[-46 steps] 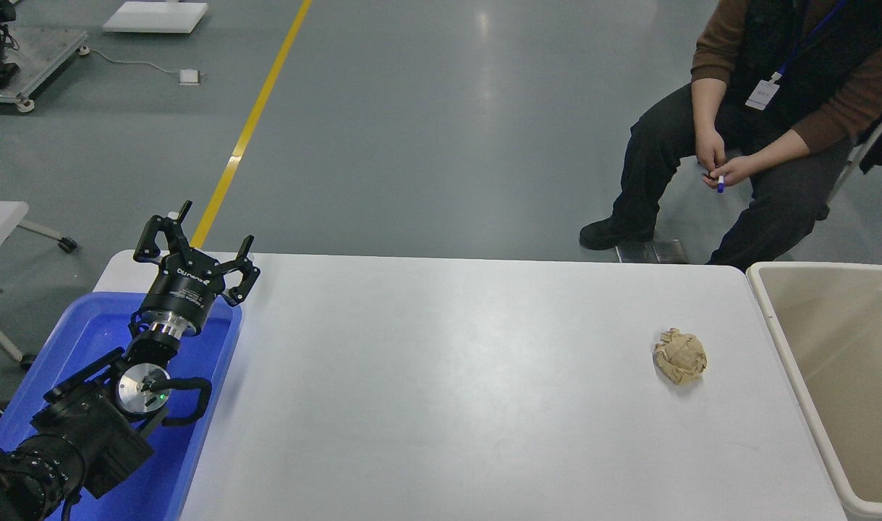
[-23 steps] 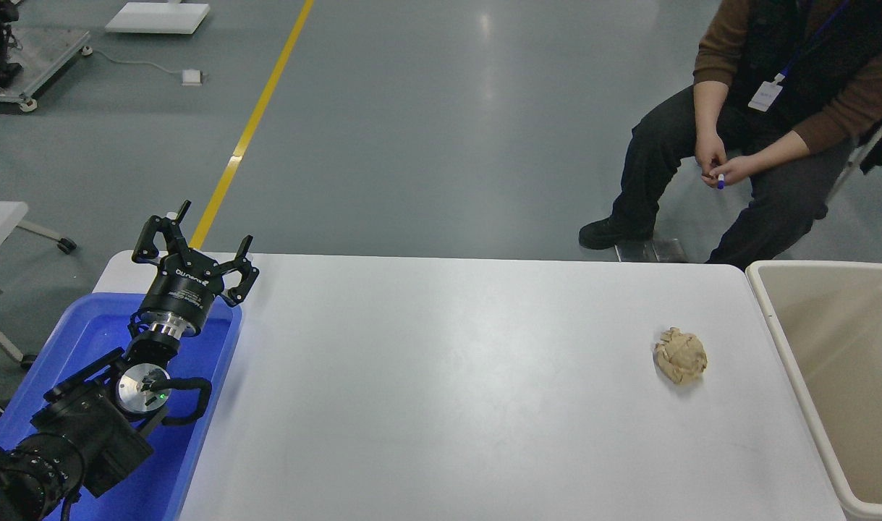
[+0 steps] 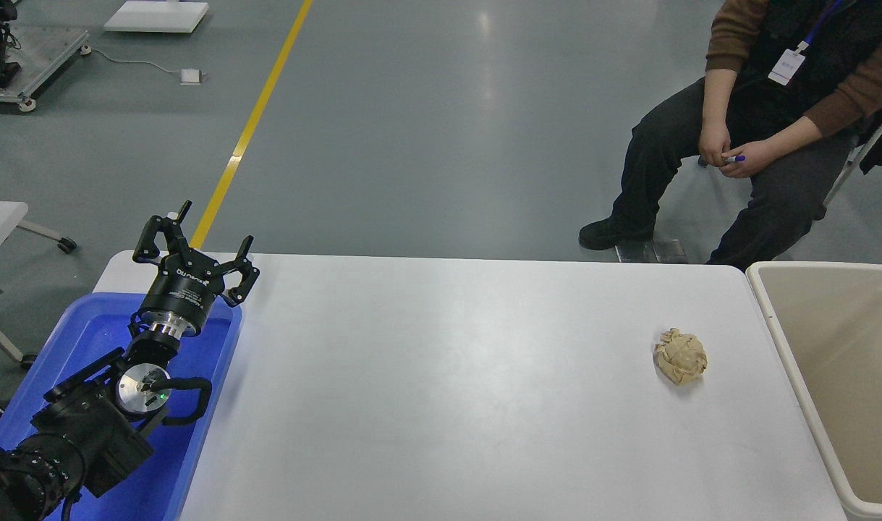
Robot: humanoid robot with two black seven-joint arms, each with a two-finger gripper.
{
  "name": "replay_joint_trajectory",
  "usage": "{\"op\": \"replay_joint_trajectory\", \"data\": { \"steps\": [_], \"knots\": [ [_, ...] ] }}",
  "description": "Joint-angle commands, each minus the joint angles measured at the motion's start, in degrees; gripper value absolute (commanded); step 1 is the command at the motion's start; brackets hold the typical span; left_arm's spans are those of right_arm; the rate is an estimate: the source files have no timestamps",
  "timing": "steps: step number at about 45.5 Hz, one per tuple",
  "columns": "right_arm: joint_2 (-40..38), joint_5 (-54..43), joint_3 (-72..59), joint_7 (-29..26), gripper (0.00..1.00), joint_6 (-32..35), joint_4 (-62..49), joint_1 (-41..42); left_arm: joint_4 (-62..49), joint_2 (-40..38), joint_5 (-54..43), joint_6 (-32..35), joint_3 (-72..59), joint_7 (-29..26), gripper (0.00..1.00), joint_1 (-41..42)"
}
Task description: Dispose of the paper cup in the dustbin
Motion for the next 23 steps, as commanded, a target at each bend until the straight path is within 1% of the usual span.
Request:
{"op": "replay_joint_trajectory", "data": {
  "steps": [1, 9, 10, 12, 13, 14, 15, 16, 17, 18, 20, 23],
  "knots": [
    [1.4, 0.1, 6.7, -3.2, 0.0, 0.0, -0.4, -0.6, 0.0, 0.0, -0.1, 0.0, 0.0, 0.0, 1.0, 0.0],
    [3.1, 0.1, 6.7, -3.1, 0.0, 0.0, -0.4, -1.1, 0.0, 0.0, 0.0, 0.0, 0.0, 0.0, 1.0, 0.0],
    [3.2, 0.1, 6.7, -3.1, 0.02, -0.1, -0.4, -1.1, 0.1, 0.0, 0.0, 0.0, 0.0, 0.0, 1.0, 0.1],
    [3.2, 0.1, 6.7, -3.0, 0.18, -0.1, -0.4, -1.1, 0.0, 0.0, -0.1, 0.0, 0.0, -0.1, 1.0, 0.1],
    [3.3, 0.1, 6.7, -3.0, 0.27, -0.1, -0.4, -1.1, 0.0, 0.0, 0.0, 0.0, 0.0, 0.0, 1.0, 0.1],
    [3.4, 0.1, 6.7, -3.0, 0.38, -0.1, -0.4, -1.1, 0.1, 0.0, -0.1, 0.0, 0.0, 0.0, 1.0, 0.0],
    [3.4, 0.1, 6.7, -3.0, 0.53, -0.1, -0.4, -1.1, 0.1, 0.0, 0.0, 0.0, 0.0, 0.0, 1.0, 0.1],
    [3.4, 0.1, 6.7, -3.0, 0.72, -0.1, -0.4, -1.1, 0.0, 0.0, 0.0, 0.0, 0.0, 0.0, 1.0, 0.0],
    [3.4, 0.1, 6.7, -2.9, 0.89, -0.1, -0.4, -1.1, 0.0, 0.0, 0.0, 0.0, 0.0, -0.1, 1.0, 0.0],
    [3.3, 0.1, 6.7, -2.9, 0.96, -0.2, -0.4, -1.1, 0.0, 0.0, 0.0, 0.0, 0.0, 0.0, 1.0, 0.1],
    [3.3, 0.0, 6.7, -2.8, 0.99, 0.0, -0.4, -1.1, 0.1, 0.0, 0.0, 0.0, 0.0, 0.0, 1.0, 0.0],
    [3.3, -0.2, 6.5, -2.8, 1.0, 0.0, -0.4, -1.1, 0.0, 0.0, 0.0, 0.0, 0.0, 0.0, 1.0, 0.0]
  ]
}}
